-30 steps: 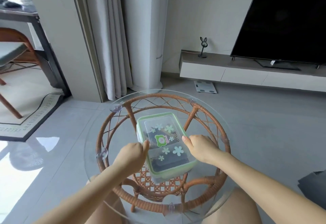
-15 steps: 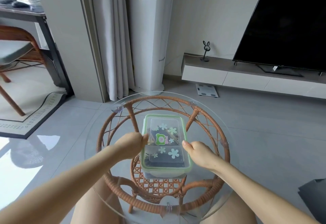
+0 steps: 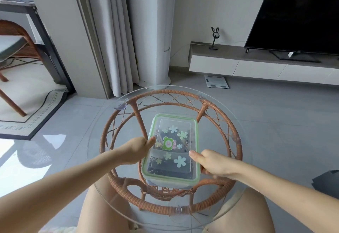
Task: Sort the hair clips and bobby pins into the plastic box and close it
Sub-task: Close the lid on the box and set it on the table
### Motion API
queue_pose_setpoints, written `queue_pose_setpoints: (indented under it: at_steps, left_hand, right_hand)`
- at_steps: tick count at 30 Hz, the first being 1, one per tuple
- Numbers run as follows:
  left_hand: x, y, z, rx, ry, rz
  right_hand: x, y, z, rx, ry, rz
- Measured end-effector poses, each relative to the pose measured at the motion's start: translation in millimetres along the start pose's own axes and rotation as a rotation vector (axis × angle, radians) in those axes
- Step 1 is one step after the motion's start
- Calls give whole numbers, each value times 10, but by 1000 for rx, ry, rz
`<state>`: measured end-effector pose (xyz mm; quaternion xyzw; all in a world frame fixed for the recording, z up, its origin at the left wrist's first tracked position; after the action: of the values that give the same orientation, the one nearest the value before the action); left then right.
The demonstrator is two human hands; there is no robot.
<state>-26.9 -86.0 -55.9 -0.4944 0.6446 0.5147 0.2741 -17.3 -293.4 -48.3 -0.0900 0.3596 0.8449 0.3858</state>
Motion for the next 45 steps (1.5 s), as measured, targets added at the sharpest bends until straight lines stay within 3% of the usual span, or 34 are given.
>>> queue_pose_setpoints:
  at_steps: [6, 10, 12, 16, 21, 24, 27, 31, 34, 39, 45]
  left_hand:
    - [82, -6, 45, -10, 281, 105]
    - [-30, 86, -8, -8, -6, 87]
    - [-40, 146, 9, -2, -18, 109]
    - [-36, 453, 214, -109, 368, 57]
    - [207, 989, 536, -246, 1000, -78]
    - [159, 1125, 786, -237, 1306, -348]
    - [10, 1237, 1241, -313, 1397, -624]
    - [-62, 1300, 1990, -425, 1461, -770]
    - [-39, 1273, 2568, -501, 1446, -794]
    - [103, 942, 3171, -462, 1479, -695]
    - [325, 364, 3475, -511, 1483, -594]
  right_hand:
    - [49, -24, -148, 6, -210, -17]
    - [175, 53, -161, 66, -381, -86]
    - [238, 85, -163, 73, -517, -106]
    - [287, 0, -177, 38, -609, -225]
    - [782, -101, 239, -67, -733, -203]
    - [1147, -209, 717, -132, -795, -152]
    - [1572, -403, 1098, -135, -840, -77]
    - [1724, -603, 1457, -241, -548, -36]
    - [1240, -785, 1394, -284, -236, -304]
    - [273, -977, 635, -174, 262, -714]
    - [-148, -1124, 3, -13, 510, -691]
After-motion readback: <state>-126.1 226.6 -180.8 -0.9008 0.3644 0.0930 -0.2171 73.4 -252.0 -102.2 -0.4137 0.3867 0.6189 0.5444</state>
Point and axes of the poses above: each hand's wrist, its own y-axis away from the middle knuckle, its own x-axis out of the palm, z = x × y, the point moved 6 cm from there along -y, towards the middle knuckle, and after that the axes turned 14 degrees about -y, right-handed, at the moved point
